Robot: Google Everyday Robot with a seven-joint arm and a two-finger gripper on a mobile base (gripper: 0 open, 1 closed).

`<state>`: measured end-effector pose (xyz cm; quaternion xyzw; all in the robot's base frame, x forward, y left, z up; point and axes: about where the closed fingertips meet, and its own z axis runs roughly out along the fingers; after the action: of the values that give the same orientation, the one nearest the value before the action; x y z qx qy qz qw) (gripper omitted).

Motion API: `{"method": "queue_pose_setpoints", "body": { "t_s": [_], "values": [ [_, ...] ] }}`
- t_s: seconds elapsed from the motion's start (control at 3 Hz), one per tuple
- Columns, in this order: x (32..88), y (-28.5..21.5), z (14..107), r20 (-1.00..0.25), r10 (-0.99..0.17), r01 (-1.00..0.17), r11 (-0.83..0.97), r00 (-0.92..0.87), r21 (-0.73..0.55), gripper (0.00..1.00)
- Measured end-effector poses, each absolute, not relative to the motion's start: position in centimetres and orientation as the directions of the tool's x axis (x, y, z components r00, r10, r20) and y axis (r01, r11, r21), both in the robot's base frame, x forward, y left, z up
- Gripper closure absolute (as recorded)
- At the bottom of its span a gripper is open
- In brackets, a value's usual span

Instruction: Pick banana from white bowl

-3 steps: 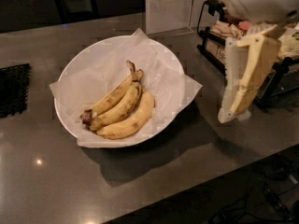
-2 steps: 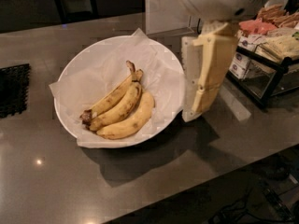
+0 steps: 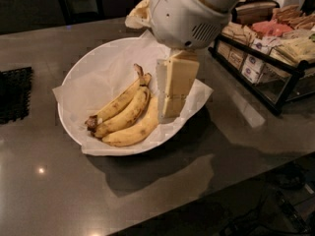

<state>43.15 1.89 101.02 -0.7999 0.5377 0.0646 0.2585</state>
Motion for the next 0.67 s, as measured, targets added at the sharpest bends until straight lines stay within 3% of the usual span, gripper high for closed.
{"method": "queue_pose_setpoints", "body": {
  "t_s": [0.67],
  "values": [
    [47.1, 2.7, 94.3, -0.381, -0.872, -0.947, -0.244, 0.308, -0.207, 0.0]
  ]
}}
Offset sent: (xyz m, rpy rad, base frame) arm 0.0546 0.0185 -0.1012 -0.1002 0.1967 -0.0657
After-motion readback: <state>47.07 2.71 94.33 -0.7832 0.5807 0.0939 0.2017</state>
